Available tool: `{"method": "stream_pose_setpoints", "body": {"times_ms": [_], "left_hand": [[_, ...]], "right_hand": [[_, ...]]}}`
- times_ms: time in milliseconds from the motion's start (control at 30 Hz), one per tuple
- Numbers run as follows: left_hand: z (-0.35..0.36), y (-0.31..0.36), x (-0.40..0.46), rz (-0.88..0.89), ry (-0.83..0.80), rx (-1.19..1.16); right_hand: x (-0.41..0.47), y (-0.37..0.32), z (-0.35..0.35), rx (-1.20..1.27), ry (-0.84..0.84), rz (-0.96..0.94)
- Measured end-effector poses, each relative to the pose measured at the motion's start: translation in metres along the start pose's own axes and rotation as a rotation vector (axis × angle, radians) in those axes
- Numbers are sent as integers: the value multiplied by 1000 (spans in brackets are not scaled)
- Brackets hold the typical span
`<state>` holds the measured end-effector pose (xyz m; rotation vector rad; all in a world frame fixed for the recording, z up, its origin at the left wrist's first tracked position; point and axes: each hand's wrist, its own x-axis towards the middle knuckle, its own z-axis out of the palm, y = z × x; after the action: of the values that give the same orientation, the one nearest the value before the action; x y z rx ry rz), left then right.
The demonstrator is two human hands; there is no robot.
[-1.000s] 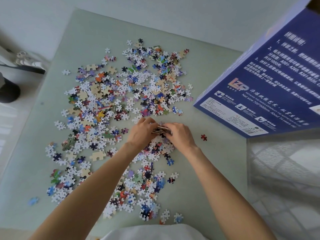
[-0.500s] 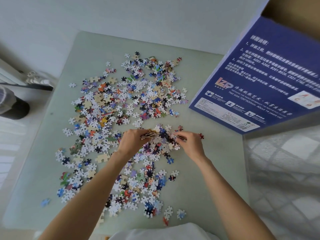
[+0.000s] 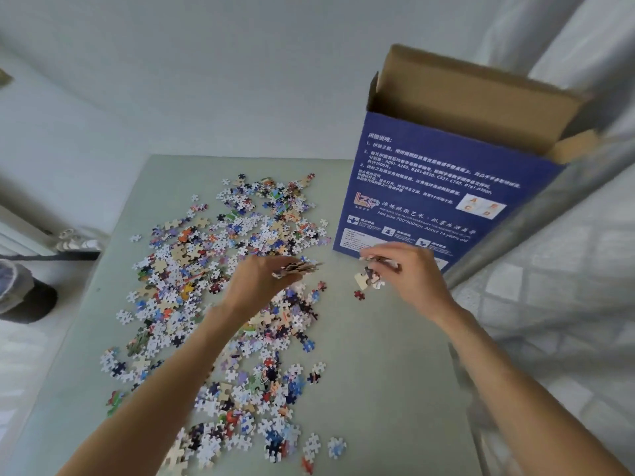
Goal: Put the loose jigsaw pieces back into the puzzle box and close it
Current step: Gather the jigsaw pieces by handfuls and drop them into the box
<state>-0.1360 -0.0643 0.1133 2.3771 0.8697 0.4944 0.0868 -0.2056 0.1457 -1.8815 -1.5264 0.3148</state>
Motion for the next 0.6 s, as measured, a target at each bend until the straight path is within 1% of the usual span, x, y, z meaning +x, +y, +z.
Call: {"method": "stream_pose_setpoints", "body": {"times_ms": [100, 200, 267, 333, 400, 467, 533, 600], "left_hand": [[-30, 52, 44, 180, 158, -31], [-50, 95, 91, 321, 275, -31], [-57, 119, 120, 387, 341, -15], [-61, 140, 147, 442, 385, -8], [-62, 158, 171, 486, 389, 29], [-59, 172, 194, 512, 333, 115], [-52, 180, 216, 486, 220, 273], [-48, 182, 231, 434, 108, 464]], "right_hand": [[33, -19, -76, -40, 201, -163], [71, -17, -139, -109, 422, -323], [97, -7, -166, -199, 541, -396], [115, 5, -181, -331, 607, -490], [124, 19, -185, -491, 631, -625], [126, 32, -185, -610, 592, -714], [124, 48, -185, -675, 521, -738], [122, 60, -182, -641, 452, -682]]}}
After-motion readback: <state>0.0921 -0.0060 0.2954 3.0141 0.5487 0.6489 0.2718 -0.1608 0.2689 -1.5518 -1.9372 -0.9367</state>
